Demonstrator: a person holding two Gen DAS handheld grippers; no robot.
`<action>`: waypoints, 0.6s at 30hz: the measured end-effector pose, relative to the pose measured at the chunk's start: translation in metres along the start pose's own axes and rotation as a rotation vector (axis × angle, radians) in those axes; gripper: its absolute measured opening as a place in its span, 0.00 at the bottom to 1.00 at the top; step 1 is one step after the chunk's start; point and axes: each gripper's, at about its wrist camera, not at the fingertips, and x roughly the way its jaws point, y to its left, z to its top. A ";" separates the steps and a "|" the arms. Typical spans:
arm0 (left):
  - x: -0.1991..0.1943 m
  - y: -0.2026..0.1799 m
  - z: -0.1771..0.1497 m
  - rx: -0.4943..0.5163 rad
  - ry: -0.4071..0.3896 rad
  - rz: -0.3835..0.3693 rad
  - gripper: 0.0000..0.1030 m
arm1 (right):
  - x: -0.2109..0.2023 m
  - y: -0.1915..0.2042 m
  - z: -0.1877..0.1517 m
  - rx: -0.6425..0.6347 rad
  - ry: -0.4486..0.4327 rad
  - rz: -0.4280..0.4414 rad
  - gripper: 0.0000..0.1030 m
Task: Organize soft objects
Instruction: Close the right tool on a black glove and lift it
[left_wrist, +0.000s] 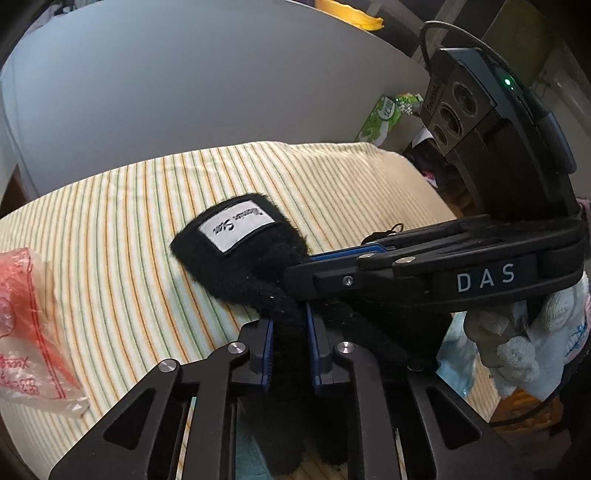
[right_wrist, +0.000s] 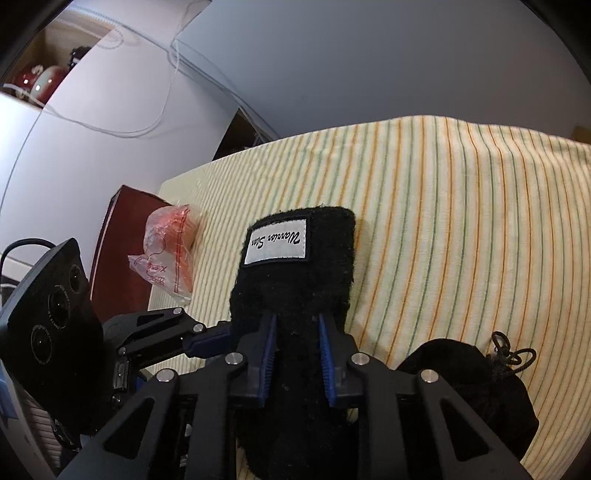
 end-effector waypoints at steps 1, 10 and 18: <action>-0.004 0.000 -0.001 0.000 -0.007 0.000 0.12 | -0.001 0.001 0.000 -0.001 -0.005 0.001 0.16; -0.052 -0.018 -0.002 0.025 -0.119 -0.002 0.12 | -0.040 0.025 -0.011 -0.015 -0.083 0.053 0.14; -0.116 -0.038 -0.010 0.059 -0.238 0.000 0.12 | -0.091 0.073 -0.025 -0.080 -0.188 0.063 0.14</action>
